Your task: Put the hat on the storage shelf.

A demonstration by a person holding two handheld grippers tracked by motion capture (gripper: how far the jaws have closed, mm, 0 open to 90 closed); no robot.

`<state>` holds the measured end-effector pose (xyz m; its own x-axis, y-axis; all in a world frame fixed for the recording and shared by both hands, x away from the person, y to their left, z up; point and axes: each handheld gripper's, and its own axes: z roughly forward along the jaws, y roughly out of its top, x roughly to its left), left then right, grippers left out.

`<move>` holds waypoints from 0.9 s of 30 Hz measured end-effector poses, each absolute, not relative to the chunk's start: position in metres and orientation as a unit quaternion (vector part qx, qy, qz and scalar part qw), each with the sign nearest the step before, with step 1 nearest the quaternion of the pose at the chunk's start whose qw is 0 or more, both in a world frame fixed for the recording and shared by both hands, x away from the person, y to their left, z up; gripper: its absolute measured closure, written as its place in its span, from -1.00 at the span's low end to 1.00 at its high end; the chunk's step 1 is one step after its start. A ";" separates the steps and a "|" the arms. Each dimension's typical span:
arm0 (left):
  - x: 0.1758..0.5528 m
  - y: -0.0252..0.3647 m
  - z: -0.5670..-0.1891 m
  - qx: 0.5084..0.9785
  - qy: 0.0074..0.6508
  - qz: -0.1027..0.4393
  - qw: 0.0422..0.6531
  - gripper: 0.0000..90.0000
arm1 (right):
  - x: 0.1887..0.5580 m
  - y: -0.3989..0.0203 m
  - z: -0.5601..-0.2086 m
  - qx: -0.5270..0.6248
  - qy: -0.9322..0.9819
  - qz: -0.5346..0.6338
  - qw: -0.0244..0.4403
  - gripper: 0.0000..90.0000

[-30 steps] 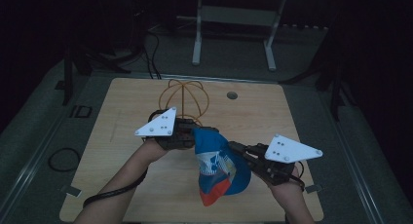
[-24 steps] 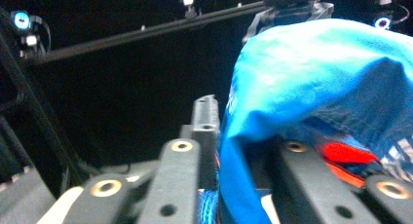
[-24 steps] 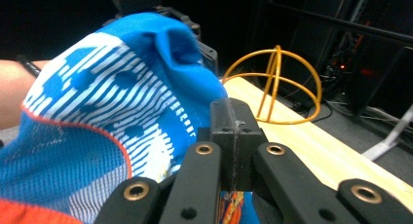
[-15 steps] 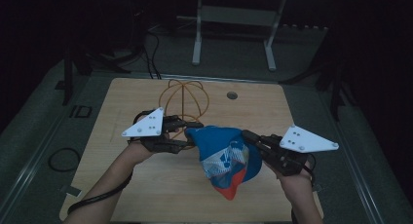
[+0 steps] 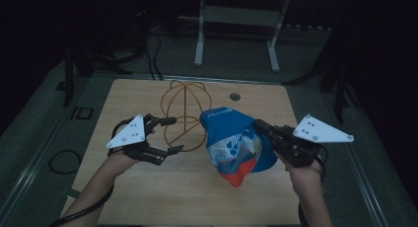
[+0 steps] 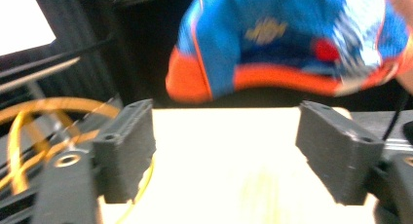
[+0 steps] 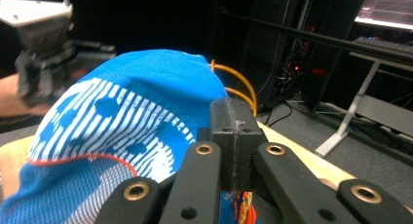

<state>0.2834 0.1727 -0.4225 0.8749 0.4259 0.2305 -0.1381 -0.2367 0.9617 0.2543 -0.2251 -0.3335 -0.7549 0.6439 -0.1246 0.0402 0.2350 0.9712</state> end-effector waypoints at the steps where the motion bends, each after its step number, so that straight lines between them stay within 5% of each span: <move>1: 0.282 0.176 -0.426 0.753 0.103 0.231 0.607 -0.69 | 0.257 -0.223 -0.331 0.231 0.740 0.574 0.266 1.00; 6: 0.274 0.188 -0.447 0.751 0.159 0.255 0.588 -0.94 | 0.274 -0.210 -0.317 0.236 0.731 0.582 0.267 1.00; 11: 0.262 0.201 -0.467 0.732 0.198 0.295 0.581 -0.94 | 0.295 -0.189 -0.301 0.241 0.724 0.589 0.267 1.00; 27: 0.244 0.220 -0.540 0.722 0.279 0.280 0.568 -0.94 | 0.360 -0.100 -0.285 0.269 0.722 0.595 0.227 1.00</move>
